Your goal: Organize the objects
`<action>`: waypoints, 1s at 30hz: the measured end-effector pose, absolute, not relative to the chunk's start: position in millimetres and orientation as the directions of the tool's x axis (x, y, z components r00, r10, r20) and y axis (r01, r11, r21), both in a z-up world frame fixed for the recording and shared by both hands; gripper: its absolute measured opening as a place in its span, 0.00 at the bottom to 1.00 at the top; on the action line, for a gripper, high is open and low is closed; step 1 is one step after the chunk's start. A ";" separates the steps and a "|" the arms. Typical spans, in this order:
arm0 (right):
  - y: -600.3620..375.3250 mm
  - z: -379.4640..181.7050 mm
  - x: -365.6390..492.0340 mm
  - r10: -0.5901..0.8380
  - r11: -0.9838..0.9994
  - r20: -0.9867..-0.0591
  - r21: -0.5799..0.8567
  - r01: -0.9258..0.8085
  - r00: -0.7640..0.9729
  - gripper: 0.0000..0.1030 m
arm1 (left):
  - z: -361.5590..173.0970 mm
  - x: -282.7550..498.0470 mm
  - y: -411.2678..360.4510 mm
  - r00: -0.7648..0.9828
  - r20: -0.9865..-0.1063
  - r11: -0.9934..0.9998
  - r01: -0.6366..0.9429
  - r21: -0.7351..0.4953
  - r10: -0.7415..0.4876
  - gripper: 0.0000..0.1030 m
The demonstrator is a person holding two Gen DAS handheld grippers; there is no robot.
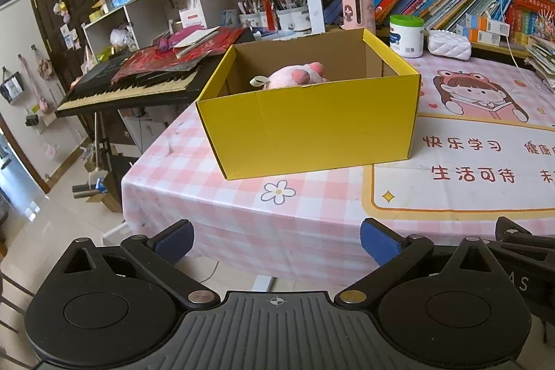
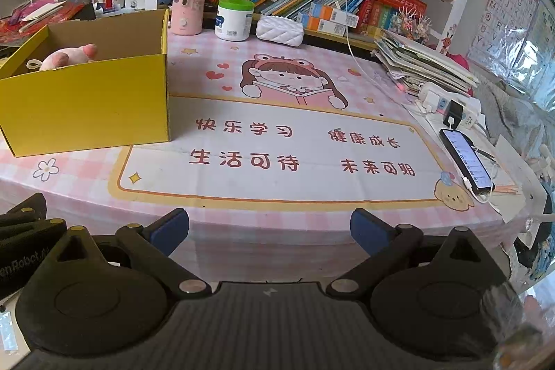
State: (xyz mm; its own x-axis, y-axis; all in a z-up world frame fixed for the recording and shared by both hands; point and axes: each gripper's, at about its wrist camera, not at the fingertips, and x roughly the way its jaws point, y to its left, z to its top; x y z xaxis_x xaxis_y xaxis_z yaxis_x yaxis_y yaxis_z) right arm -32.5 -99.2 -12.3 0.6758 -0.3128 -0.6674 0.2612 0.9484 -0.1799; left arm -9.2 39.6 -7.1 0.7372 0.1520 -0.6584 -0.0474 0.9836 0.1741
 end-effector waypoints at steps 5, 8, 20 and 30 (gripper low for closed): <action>-99.3 -12.0 -33.4 -0.318 0.946 -0.666 -0.181 0.267 0.674 0.98 | -6.9 -9.3 38.4 0.739 -0.660 0.986 -0.035 0.164 0.136 1.00; -100.3 -11.4 -34.5 -0.323 0.944 -0.665 -0.181 0.274 0.674 0.98 | -6.5 -8.9 37.1 0.741 -0.659 0.987 -0.028 0.160 0.128 1.00; -114.9 -6.8 -35.9 -0.358 0.929 -0.656 -0.180 0.323 0.665 0.98 | -1.7 -8.0 21.4 0.764 -0.640 0.987 0.030 0.159 0.080 1.00; -121.0 -6.7 -36.7 -0.377 0.920 -0.657 -0.183 0.346 0.653 0.98 | -3.8 -3.8 18.7 0.754 -0.654 0.989 0.051 0.138 0.052 1.00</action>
State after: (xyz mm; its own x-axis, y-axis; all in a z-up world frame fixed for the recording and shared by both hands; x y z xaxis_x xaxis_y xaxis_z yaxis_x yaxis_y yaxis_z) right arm -36.7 -121.0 -6.7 0.6533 -0.3765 -0.6569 0.3460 0.9202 -0.1834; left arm -3.8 18.7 -3.8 0.7543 0.0520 -0.6545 0.0511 0.9892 0.1376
